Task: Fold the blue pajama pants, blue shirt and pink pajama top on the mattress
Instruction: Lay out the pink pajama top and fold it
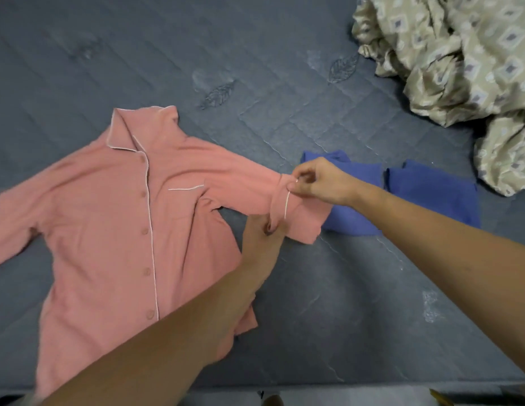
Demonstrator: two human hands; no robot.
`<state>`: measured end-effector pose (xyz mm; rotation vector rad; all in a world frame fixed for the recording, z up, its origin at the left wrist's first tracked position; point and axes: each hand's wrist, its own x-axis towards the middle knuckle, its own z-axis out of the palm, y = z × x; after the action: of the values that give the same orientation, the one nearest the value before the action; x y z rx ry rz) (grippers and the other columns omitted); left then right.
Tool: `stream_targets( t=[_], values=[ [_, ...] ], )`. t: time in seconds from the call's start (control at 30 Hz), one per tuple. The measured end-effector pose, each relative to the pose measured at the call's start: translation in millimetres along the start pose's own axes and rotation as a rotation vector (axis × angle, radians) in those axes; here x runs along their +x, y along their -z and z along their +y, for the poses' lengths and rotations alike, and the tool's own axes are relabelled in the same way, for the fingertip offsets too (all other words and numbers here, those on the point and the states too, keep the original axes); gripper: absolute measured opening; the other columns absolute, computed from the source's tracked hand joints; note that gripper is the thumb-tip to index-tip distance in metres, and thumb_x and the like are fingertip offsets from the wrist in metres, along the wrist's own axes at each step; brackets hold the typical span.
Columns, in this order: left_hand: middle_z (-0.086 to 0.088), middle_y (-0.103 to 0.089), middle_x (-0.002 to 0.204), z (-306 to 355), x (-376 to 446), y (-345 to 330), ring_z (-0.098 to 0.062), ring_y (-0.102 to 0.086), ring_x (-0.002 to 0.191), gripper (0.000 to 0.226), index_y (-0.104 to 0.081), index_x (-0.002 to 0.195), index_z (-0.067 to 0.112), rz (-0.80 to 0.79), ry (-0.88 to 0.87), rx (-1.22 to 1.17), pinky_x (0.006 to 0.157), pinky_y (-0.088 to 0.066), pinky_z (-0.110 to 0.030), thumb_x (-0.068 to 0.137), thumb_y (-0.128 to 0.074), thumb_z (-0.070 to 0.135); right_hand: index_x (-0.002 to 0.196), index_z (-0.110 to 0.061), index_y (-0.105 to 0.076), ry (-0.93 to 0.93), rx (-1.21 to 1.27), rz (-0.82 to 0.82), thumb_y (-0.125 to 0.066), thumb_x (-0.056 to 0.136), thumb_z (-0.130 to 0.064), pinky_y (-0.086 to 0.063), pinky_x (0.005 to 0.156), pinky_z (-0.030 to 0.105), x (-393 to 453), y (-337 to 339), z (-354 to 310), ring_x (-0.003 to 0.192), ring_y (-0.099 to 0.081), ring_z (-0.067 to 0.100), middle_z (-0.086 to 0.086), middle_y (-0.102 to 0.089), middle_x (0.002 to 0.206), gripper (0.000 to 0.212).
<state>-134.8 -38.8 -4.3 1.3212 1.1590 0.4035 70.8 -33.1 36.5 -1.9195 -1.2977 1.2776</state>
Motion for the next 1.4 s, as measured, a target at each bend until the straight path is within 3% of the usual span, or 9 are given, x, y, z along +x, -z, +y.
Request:
stream_targets(
  t=[0.17, 0.3, 0.43, 0.7, 0.87, 1.0, 1.13, 1.27, 1.4],
  values=[
    [0.002, -0.067, 0.074, 9.9, 27.6, 75.2, -0.011, -0.061, 0.068, 0.013, -0.066, 0.088, 0.012, 0.056, 0.056, -0.154, 0.071, -0.057, -0.036, 0.1, -0.061, 0.015, 0.086, -0.011, -0.071, 0.154, -0.072, -0.075, -0.073, 0.092, -0.028, -0.032, 0.061, 0.031, 73.0, -36.0, -64.6, 0.064, -0.039, 0.017, 0.007, -0.048, 0.066, 0.018],
    [0.002, -0.056, 0.069, 19.3, 43.0, 140.2, -0.008, -0.05, 0.062, 0.025, -0.062, 0.086, -0.006, 0.157, -0.04, -0.202, 0.055, -0.043, -0.022, 0.099, -0.062, 0.015, 0.087, -0.007, -0.07, 0.243, -0.141, -0.141, -0.074, 0.093, -0.025, -0.03, 0.058, 0.029, 124.3, -70.0, -120.3, 0.062, -0.037, 0.013, 0.005, -0.046, 0.067, 0.019],
    [0.017, -0.045, 0.052, 12.4, 58.0, 219.3, 0.002, -0.038, 0.051, 0.035, -0.052, 0.067, 0.018, 0.277, -0.038, -0.196, 0.05, -0.033, -0.018, 0.101, -0.06, 0.016, 0.082, -0.007, -0.07, 0.321, -0.222, -0.276, -0.073, 0.093, -0.019, -0.027, 0.054, 0.021, 174.6, -136.2, -180.8, 0.059, -0.033, 0.008, 0.0, -0.041, 0.063, 0.017],
    [0.008, -0.054, 0.075, -67.8, 50.1, 433.8, -0.004, -0.047, 0.068, 0.031, -0.066, 0.093, 0.007, 0.585, 0.019, -0.237, 0.072, -0.045, -0.031, 0.099, -0.058, 0.036, 0.063, -0.015, -0.051, 0.322, -0.335, -0.482, -0.072, 0.093, -0.035, -0.026, 0.054, 0.027, 257.9, -324.0, -289.1, 0.056, -0.031, 0.005, -0.009, -0.035, 0.062, 0.042],
    [0.005, -0.041, 0.072, -114.8, 24.9, 557.4, -0.004, -0.036, 0.063, 0.029, -0.055, 0.078, 0.012, 0.69, 0.099, -0.321, 0.061, -0.04, -0.019, 0.099, -0.058, 0.031, 0.06, -0.01, -0.044, 0.322, -0.453, -0.507, -0.068, 0.097, -0.031, -0.028, 0.058, 0.03, 306.9, -422.7, -327.1, 0.056, -0.052, 0.002, -0.002, -0.034, 0.062, 0.049],
    [0.002, -0.052, 0.083, -155.0, 7.1, 632.9, -0.009, -0.047, 0.075, 0.03, -0.055, 0.079, 0.023, 0.765, 0.233, -0.342, 0.061, -0.042, -0.018, 0.101, -0.053, 0.043, 0.061, -0.015, -0.046, 0.43, -0.536, -0.553, -0.063, 0.1, -0.031, -0.028, 0.057, 0.036, 336.4, -514.2, -379.2, 0.058, -0.033, 0.011, -0.002, -0.036, 0.06, 0.046],
    [-0.004, -0.056, 0.086, -195.1, -16.4, 691.8, -0.014, -0.053, 0.077, 0.044, -0.06, 0.099, 0.002, 0.86, 0.31, -0.374, 0.06, -0.046, -0.017, 0.102, -0.05, 0.045, 0.06, -0.017, -0.045, 0.484, -0.619, -0.621, -0.063, 0.1, -0.033, -0.031, 0.057, 0.034, 357.3, -600.0, -414.8, 0.054, -0.035, 0.01, -0.006, -0.038, 0.055, 0.047],
    [0.012, -0.064, 0.104, -234.1, -39.3, 731.8, 0.001, -0.06, 0.092, 0.027, -0.06, 0.124, 0.024, 0.916, 0.3, -0.388, 0.075, -0.049, -0.015, 0.104, -0.049, 0.038, 0.061, -0.016, -0.046, 0.52, -0.689, -0.661, -0.065, 0.098, -0.036, -0.032, 0.057, 0.033, 361.1, -669.8, -433.0, 0.054, -0.039, 0.013, -0.004, -0.043, 0.054, 0.046],
    [0.0, -0.059, 0.073, -262.1, -51.3, 752.7, -0.016, -0.055, 0.065, 0.031, -0.059, 0.079, 0.009, 0.995, 0.367, -0.38, 0.057, -0.052, -0.035, 0.1, -0.055, 0.031, 0.061, -0.015, -0.043, 0.529, -0.766, -0.654, -0.065, 0.097, -0.04, -0.037, 0.061, 0.036, 359.5, -714.0, -429.2, 0.062, -0.046, 0.024, 0.0, -0.047, 0.057, 0.049]
  ],
)
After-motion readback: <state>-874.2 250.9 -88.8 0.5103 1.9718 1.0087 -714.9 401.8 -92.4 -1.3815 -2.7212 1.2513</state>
